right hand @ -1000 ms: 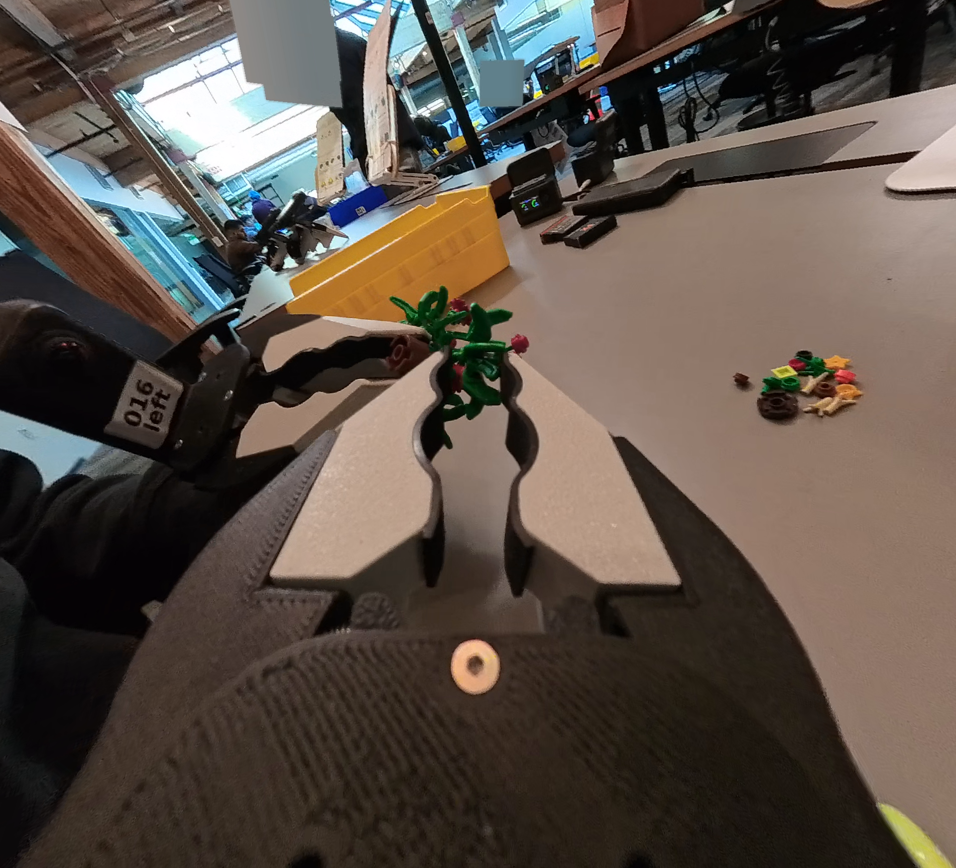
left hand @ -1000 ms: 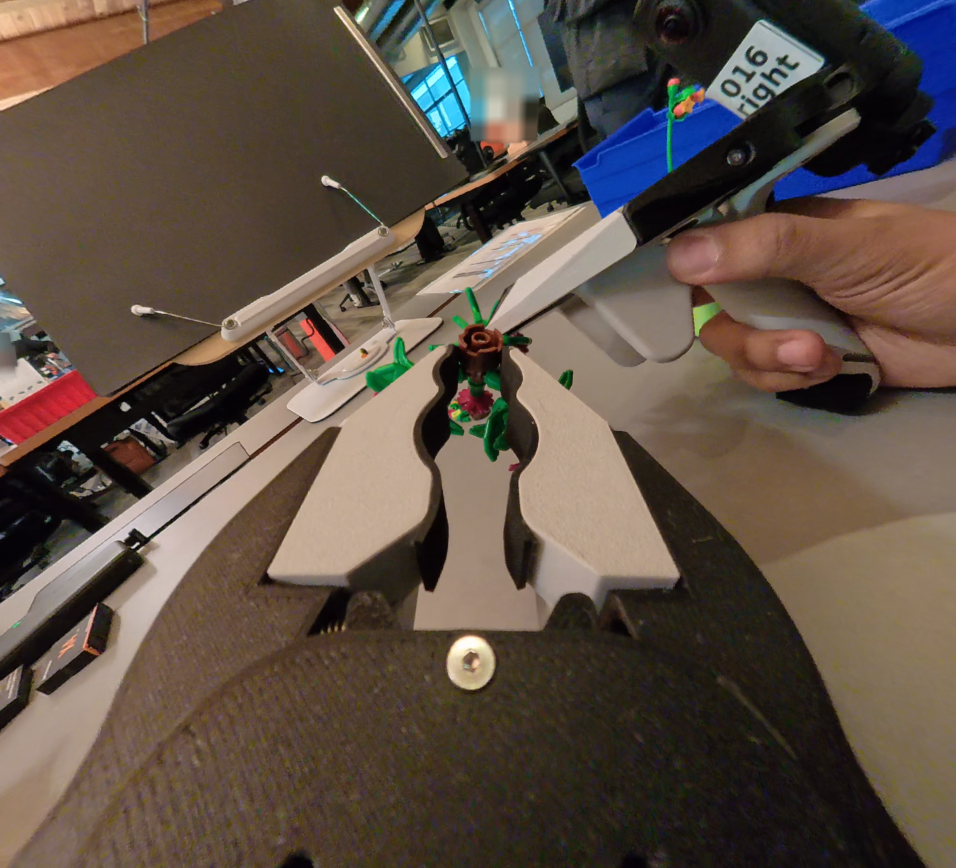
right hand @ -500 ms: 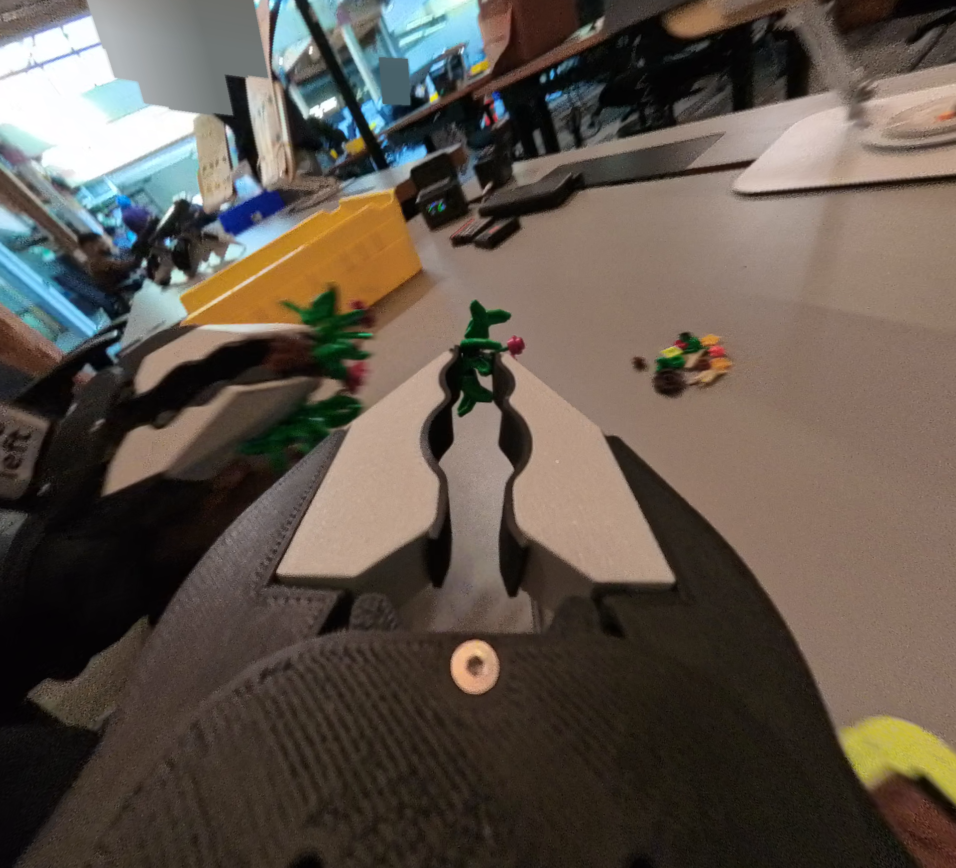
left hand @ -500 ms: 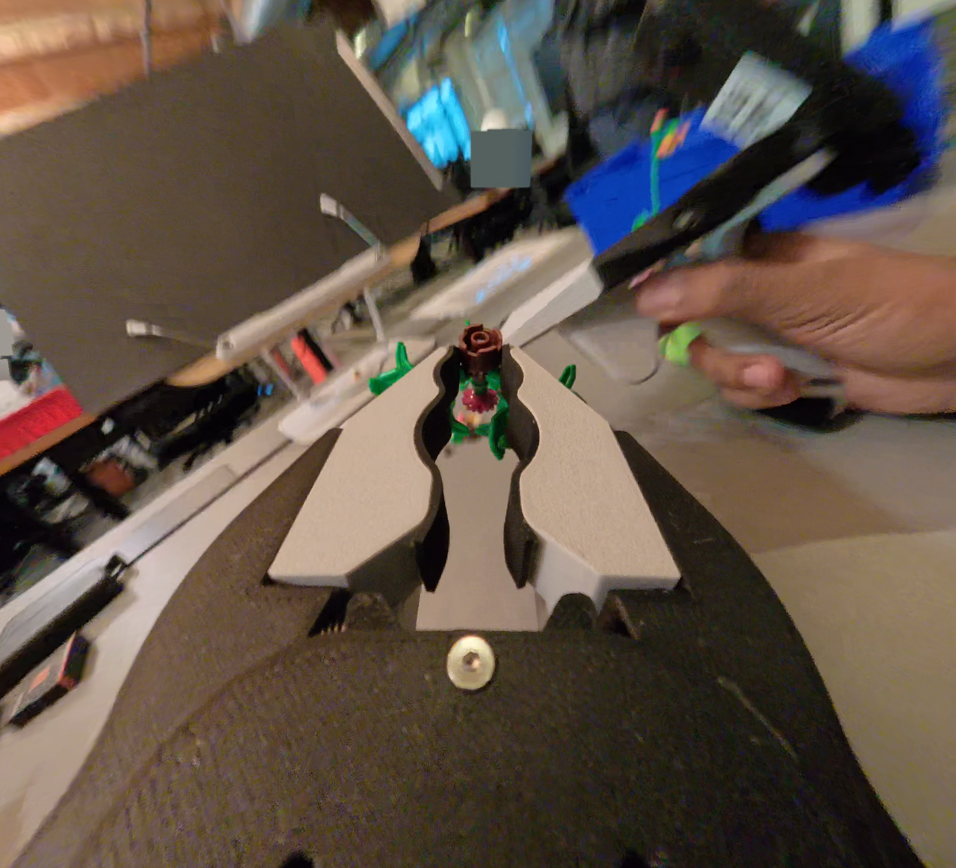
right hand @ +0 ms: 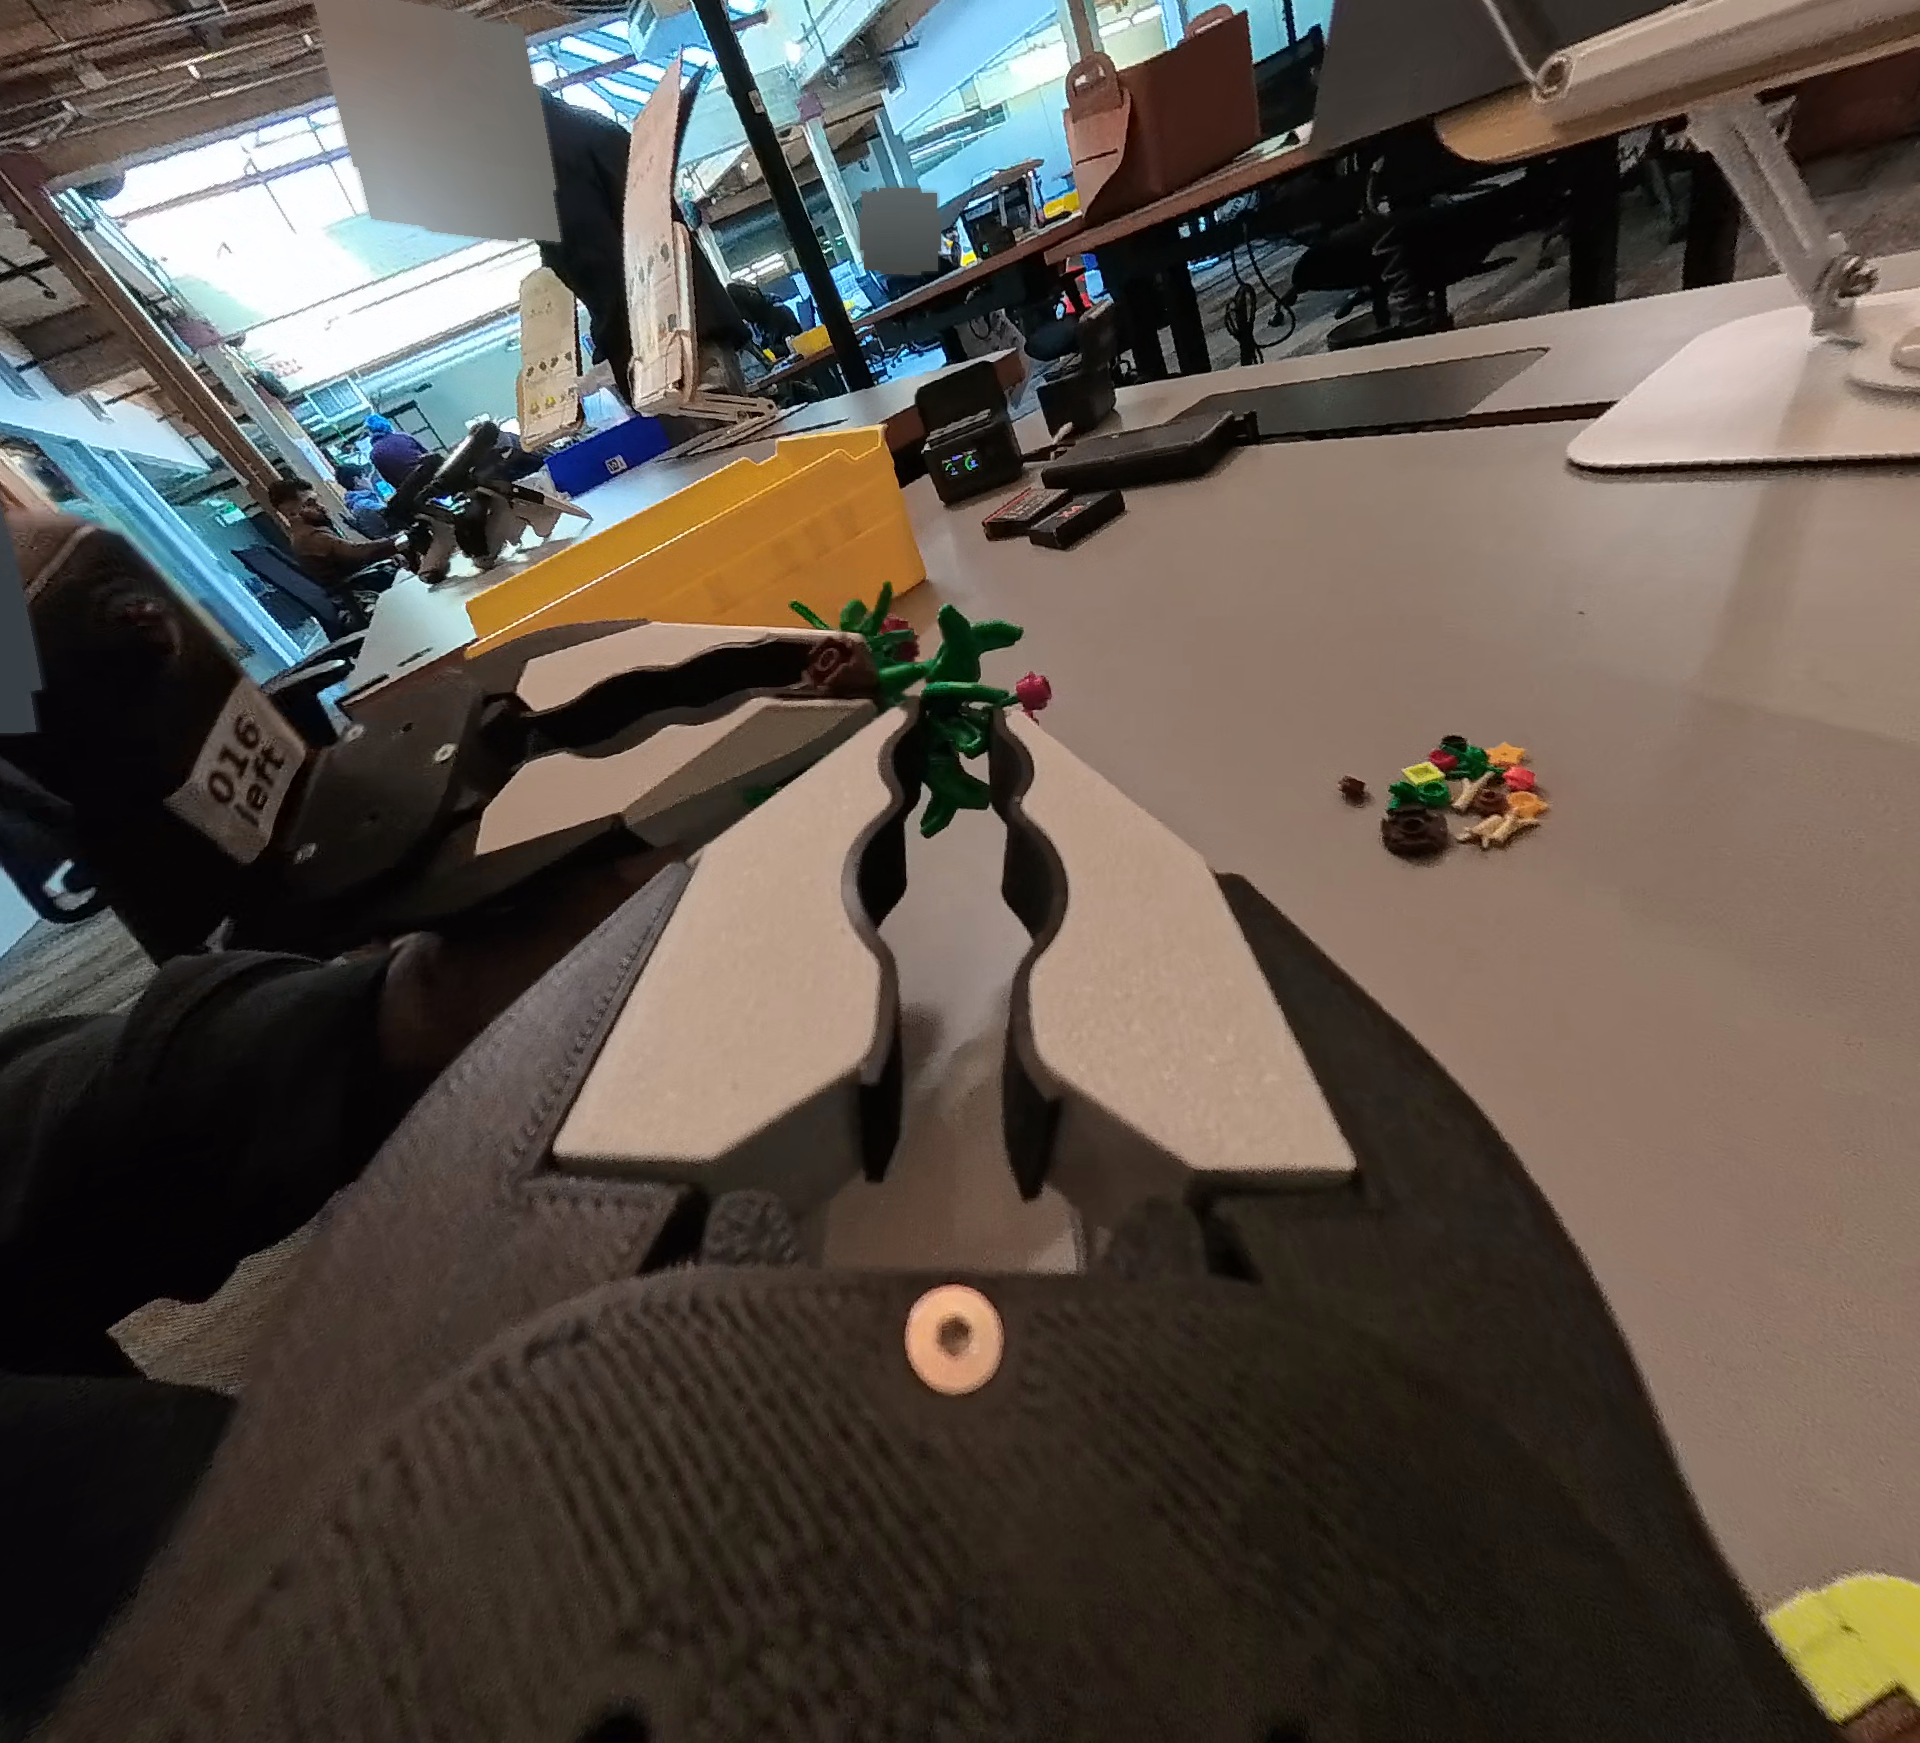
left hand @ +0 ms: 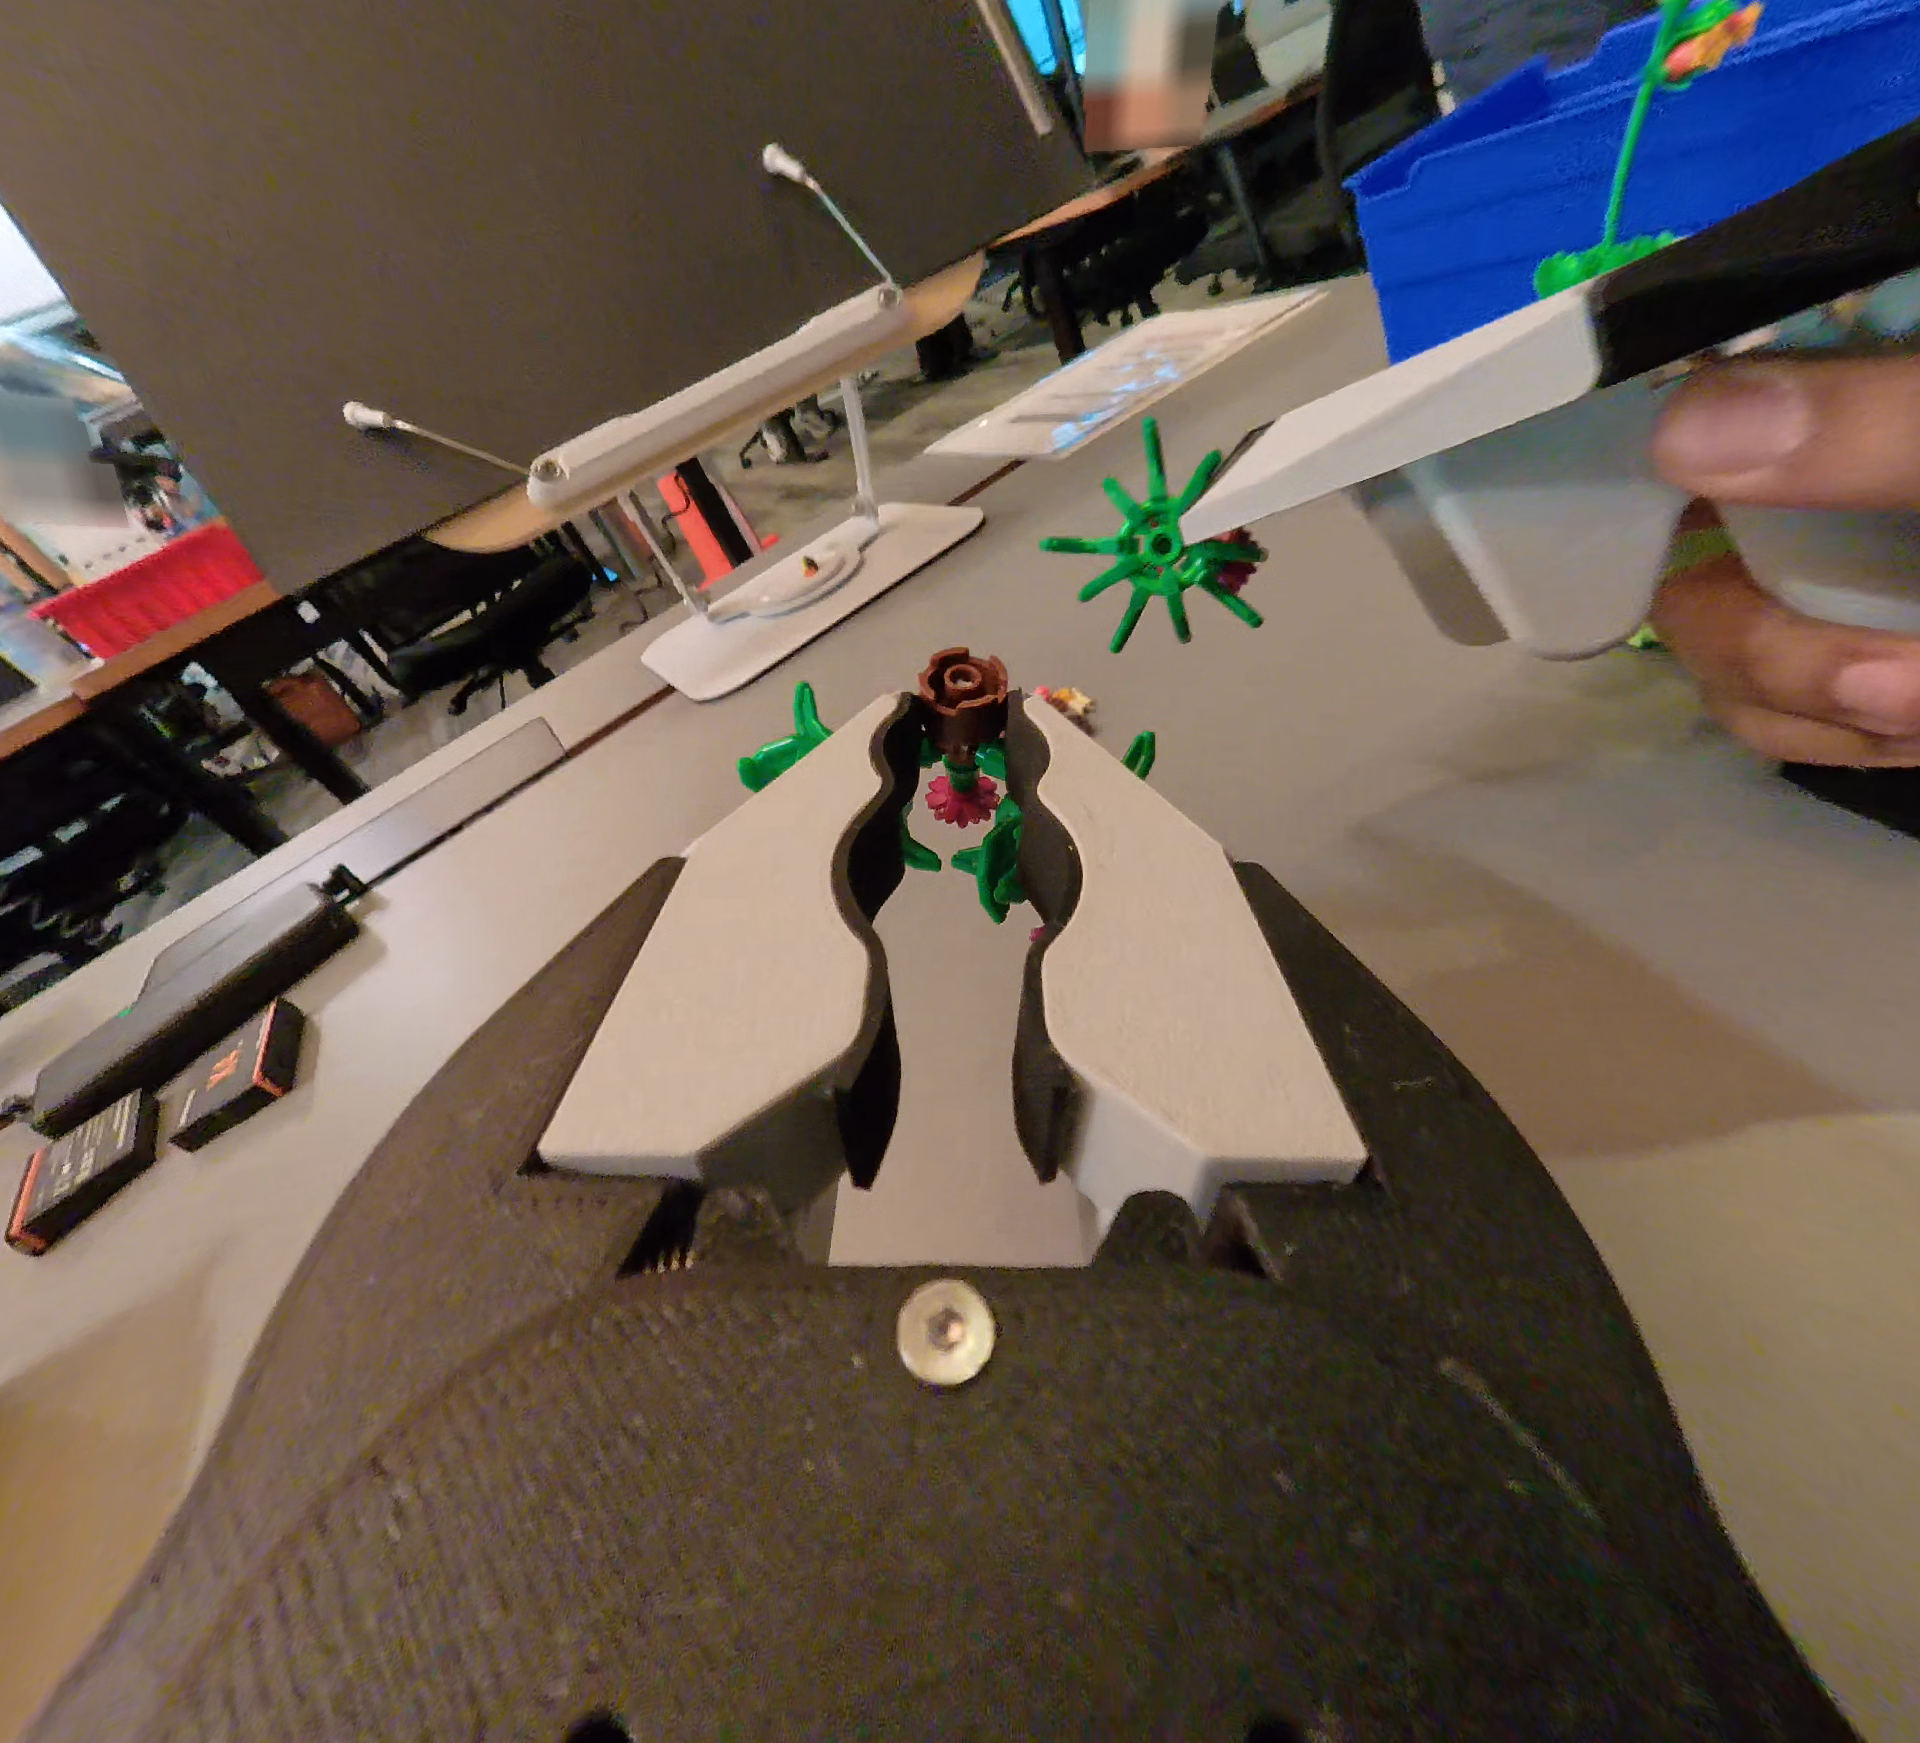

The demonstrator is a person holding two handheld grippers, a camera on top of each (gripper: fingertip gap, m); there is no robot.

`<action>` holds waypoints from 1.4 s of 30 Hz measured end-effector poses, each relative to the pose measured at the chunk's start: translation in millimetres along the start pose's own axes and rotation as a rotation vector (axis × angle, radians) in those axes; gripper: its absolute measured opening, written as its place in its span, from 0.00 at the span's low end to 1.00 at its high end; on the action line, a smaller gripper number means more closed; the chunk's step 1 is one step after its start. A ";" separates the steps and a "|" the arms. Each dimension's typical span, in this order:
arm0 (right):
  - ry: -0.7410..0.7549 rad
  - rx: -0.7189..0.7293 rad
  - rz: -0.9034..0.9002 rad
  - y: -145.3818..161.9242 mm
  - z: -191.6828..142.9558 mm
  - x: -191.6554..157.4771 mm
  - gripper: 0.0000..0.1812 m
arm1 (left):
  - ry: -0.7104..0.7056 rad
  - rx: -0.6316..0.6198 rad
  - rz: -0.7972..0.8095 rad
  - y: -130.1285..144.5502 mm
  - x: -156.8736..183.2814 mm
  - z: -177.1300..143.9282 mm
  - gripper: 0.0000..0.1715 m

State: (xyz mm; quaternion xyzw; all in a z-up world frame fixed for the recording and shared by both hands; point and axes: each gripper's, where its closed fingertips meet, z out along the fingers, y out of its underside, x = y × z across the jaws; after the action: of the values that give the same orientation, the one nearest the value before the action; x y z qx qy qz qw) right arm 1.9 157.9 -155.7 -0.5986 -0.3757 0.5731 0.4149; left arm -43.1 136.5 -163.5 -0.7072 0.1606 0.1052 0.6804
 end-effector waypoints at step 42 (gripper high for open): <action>0.311 -0.439 -1.060 69.5 10.6 12.6 0.09 | 0.475 -0.393 -0.774 37.3 55.7 13.9 0.09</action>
State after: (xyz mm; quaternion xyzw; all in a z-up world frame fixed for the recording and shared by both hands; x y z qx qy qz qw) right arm -9.7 144.3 -224.9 -0.4780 -0.6679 0.1021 0.5612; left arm -4.4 144.9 -219.3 -0.8342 0.0140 -0.2911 0.4681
